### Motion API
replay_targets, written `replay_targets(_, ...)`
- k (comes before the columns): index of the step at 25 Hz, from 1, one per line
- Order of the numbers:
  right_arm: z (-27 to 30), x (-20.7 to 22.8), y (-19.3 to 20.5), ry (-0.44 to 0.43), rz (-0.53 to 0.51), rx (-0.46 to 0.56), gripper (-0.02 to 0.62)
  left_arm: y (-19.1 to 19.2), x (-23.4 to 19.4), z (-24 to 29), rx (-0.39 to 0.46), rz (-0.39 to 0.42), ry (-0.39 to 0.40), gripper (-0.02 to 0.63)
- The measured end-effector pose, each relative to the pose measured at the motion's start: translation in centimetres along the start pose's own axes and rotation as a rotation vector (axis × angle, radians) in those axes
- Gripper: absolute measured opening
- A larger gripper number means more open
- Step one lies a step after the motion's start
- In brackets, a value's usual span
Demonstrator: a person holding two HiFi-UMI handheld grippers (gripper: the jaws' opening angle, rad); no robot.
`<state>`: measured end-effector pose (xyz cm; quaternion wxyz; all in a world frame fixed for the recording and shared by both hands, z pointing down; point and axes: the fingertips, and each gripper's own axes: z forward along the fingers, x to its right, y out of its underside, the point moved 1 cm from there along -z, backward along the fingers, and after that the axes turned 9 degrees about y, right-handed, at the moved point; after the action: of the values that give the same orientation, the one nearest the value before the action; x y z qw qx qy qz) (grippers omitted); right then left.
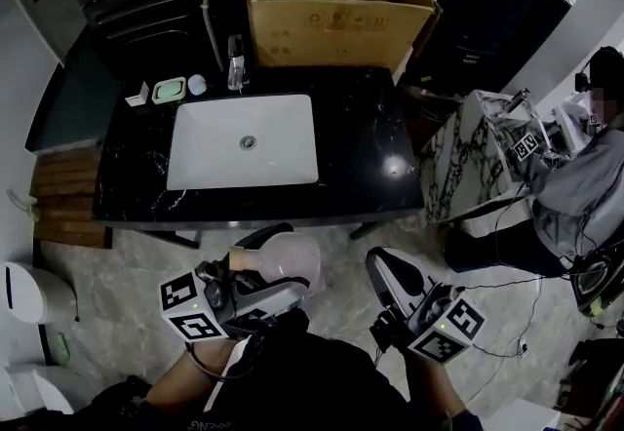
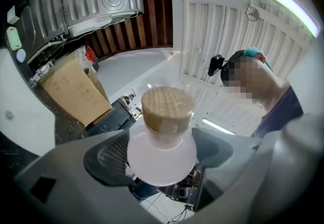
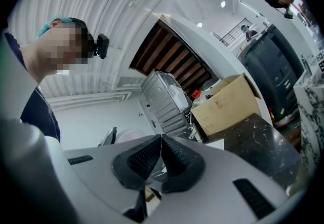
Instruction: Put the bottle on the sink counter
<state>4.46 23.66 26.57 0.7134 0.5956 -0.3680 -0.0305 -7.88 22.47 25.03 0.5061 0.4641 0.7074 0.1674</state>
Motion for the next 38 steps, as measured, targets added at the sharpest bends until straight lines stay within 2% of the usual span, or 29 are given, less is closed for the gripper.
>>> replay_targets(4, 2.8, -0.3, -0.9, 0.026, 0.058, 0.003, 0.026, -1.7, -2.0, -0.3, -0.013, -0.005, 0.004, 0.387)
replay_targets(12, 5.9, 0.2, -1.3, 0.039, 0.043, -0.006, 0.026, -3.9, -4.8, -0.5, -0.014, -0.014, 0.007, 0.387)
replay_targets(16, 7.3, 0.6, -1.7, 0.022, 0.016, 0.021, 0.026, -4.6, -5.9, -0.7, -0.005, -0.017, 0.000, 0.387)
replay_targets(20, 8.3, 1.7, -1.2, 0.029, 0.028, -0.016, 0.026, -4.9, -7.4, -0.6, -0.008, -0.022, -0.014, 0.387)
replay_targets(30, 11.1, 6.9, -2.3, 0.011, 0.020, -0.021, 0.026, -5.4, -12.2, 1.9, -0.018, -0.029, -0.048, 0.387)
replay_targets(38, 15.0, 11.8, -5.1, -0.007, 0.053, -0.031, 0.026, -6.5, -17.6, 5.6, -0.017, -0.036, -0.076, 0.387)
